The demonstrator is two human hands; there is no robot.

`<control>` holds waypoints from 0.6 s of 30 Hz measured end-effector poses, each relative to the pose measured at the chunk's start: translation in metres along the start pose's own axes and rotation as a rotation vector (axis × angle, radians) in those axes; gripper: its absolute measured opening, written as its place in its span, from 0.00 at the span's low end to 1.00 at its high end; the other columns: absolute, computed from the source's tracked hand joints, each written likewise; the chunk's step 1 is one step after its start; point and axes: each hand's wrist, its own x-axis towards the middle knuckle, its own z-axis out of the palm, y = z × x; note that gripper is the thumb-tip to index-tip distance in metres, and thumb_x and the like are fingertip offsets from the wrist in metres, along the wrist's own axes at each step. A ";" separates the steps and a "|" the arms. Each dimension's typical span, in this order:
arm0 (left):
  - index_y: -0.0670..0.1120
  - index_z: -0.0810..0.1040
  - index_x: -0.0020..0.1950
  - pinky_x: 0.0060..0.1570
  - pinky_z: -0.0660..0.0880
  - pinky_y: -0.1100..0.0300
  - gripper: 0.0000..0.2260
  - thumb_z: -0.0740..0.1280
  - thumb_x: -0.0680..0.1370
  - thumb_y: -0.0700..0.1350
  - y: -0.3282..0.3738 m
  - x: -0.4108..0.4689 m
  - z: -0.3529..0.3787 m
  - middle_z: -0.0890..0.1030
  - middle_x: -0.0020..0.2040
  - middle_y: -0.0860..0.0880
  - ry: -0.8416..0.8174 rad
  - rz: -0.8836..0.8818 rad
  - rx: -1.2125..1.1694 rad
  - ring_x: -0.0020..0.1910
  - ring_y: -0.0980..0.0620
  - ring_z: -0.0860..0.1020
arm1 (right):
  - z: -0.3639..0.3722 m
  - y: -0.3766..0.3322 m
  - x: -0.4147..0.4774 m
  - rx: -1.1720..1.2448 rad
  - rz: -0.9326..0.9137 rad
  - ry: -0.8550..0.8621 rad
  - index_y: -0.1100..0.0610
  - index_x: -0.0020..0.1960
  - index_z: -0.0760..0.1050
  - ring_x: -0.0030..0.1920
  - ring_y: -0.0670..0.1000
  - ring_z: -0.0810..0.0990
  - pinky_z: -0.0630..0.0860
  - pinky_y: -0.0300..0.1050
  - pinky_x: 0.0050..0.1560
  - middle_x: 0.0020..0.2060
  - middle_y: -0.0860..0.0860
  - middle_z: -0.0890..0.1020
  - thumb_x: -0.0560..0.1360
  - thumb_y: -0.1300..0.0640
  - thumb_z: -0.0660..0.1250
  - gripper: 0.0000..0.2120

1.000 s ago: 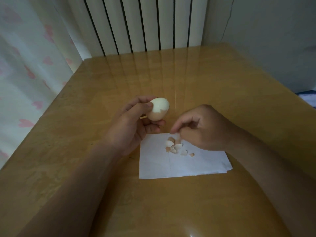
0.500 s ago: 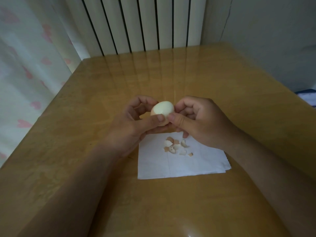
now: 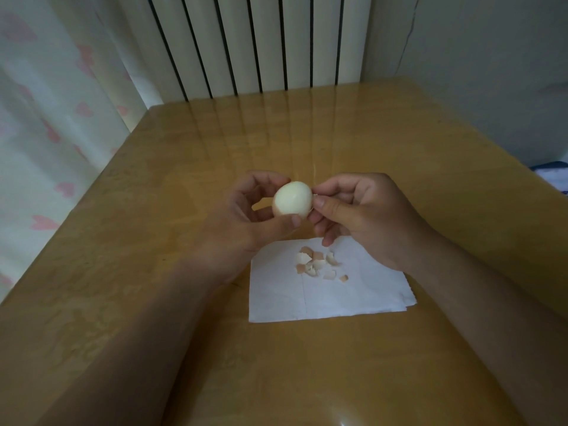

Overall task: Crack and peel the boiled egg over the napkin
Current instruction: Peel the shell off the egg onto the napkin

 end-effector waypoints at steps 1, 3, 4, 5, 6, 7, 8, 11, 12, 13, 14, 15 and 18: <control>0.48 0.77 0.56 0.50 0.81 0.52 0.24 0.82 0.65 0.42 0.001 -0.001 0.002 0.80 0.59 0.42 0.009 0.029 0.071 0.53 0.46 0.84 | 0.001 0.001 0.000 0.022 0.011 0.001 0.60 0.49 0.82 0.36 0.54 0.83 0.80 0.50 0.35 0.36 0.58 0.85 0.77 0.66 0.69 0.04; 0.48 0.76 0.55 0.46 0.81 0.57 0.24 0.82 0.64 0.45 0.002 -0.003 0.005 0.80 0.55 0.48 0.040 0.077 0.175 0.50 0.51 0.84 | 0.002 0.002 0.000 0.063 0.028 0.000 0.60 0.48 0.82 0.36 0.55 0.84 0.79 0.49 0.35 0.37 0.59 0.86 0.77 0.65 0.69 0.04; 0.49 0.75 0.55 0.46 0.82 0.55 0.24 0.82 0.63 0.46 0.002 -0.004 0.007 0.80 0.54 0.52 0.057 0.088 0.199 0.49 0.51 0.84 | 0.003 0.002 -0.001 0.076 0.032 0.006 0.60 0.47 0.82 0.36 0.54 0.84 0.79 0.48 0.34 0.36 0.58 0.86 0.77 0.65 0.69 0.04; 0.50 0.75 0.54 0.47 0.83 0.52 0.24 0.82 0.63 0.47 0.002 -0.004 0.007 0.80 0.52 0.55 0.068 0.092 0.208 0.50 0.50 0.84 | 0.005 0.002 -0.001 0.073 0.029 0.019 0.60 0.46 0.82 0.35 0.54 0.84 0.78 0.48 0.33 0.36 0.58 0.86 0.78 0.65 0.68 0.05; 0.51 0.75 0.54 0.47 0.83 0.49 0.23 0.82 0.64 0.48 0.002 -0.004 0.008 0.80 0.51 0.57 0.073 0.091 0.210 0.50 0.48 0.85 | 0.006 0.003 -0.001 0.051 0.017 0.038 0.59 0.46 0.83 0.35 0.53 0.84 0.78 0.47 0.33 0.35 0.57 0.86 0.78 0.64 0.68 0.05; 0.51 0.76 0.53 0.48 0.83 0.48 0.23 0.81 0.64 0.48 0.003 -0.005 0.008 0.80 0.51 0.58 0.074 0.090 0.213 0.50 0.47 0.85 | 0.008 0.004 -0.002 0.012 -0.005 0.062 0.59 0.45 0.83 0.34 0.51 0.84 0.79 0.47 0.32 0.35 0.56 0.86 0.78 0.64 0.69 0.05; 0.50 0.76 0.53 0.48 0.83 0.48 0.22 0.81 0.64 0.47 0.003 -0.005 0.009 0.80 0.50 0.58 0.074 0.091 0.219 0.50 0.47 0.85 | 0.010 0.005 -0.002 -0.044 -0.036 0.094 0.58 0.45 0.83 0.34 0.50 0.84 0.79 0.46 0.30 0.34 0.55 0.86 0.78 0.63 0.69 0.05; 0.48 0.77 0.53 0.49 0.83 0.50 0.21 0.80 0.65 0.46 0.003 -0.004 0.009 0.80 0.51 0.54 0.094 0.081 0.218 0.49 0.48 0.84 | 0.016 0.009 -0.005 -0.273 -0.163 0.220 0.54 0.42 0.82 0.33 0.47 0.83 0.79 0.44 0.30 0.32 0.49 0.84 0.77 0.61 0.69 0.07; 0.47 0.78 0.54 0.49 0.83 0.50 0.20 0.80 0.65 0.45 0.003 -0.004 0.008 0.80 0.52 0.52 0.102 0.070 0.207 0.49 0.48 0.84 | 0.018 0.009 -0.006 -0.335 -0.198 0.254 0.53 0.41 0.81 0.33 0.46 0.82 0.79 0.43 0.30 0.30 0.46 0.82 0.77 0.60 0.69 0.07; 0.47 0.78 0.54 0.49 0.83 0.49 0.20 0.80 0.65 0.45 0.002 -0.003 0.008 0.81 0.53 0.49 0.109 0.059 0.193 0.49 0.46 0.84 | 0.020 0.009 -0.007 -0.379 -0.229 0.277 0.54 0.41 0.80 0.32 0.46 0.81 0.78 0.42 0.30 0.29 0.45 0.81 0.76 0.60 0.68 0.06; 0.47 0.79 0.55 0.49 0.83 0.49 0.20 0.80 0.65 0.44 0.002 -0.003 0.008 0.81 0.54 0.47 0.114 0.048 0.174 0.50 0.45 0.85 | 0.021 0.009 -0.007 -0.420 -0.260 0.295 0.55 0.41 0.80 0.31 0.46 0.79 0.77 0.41 0.29 0.29 0.45 0.79 0.76 0.61 0.68 0.06; 0.47 0.79 0.55 0.49 0.83 0.49 0.20 0.79 0.66 0.43 0.002 -0.003 0.009 0.81 0.55 0.44 0.117 0.037 0.149 0.50 0.44 0.85 | 0.022 0.009 -0.007 -0.462 -0.289 0.308 0.56 0.41 0.79 0.31 0.47 0.78 0.76 0.41 0.29 0.29 0.46 0.79 0.76 0.61 0.67 0.06; 0.46 0.80 0.57 0.51 0.83 0.48 0.20 0.78 0.67 0.41 0.002 -0.002 0.009 0.82 0.56 0.41 0.107 -0.001 0.069 0.51 0.42 0.85 | 0.021 0.009 -0.006 -0.546 -0.320 0.325 0.58 0.41 0.78 0.33 0.49 0.77 0.71 0.39 0.29 0.29 0.48 0.78 0.76 0.62 0.67 0.06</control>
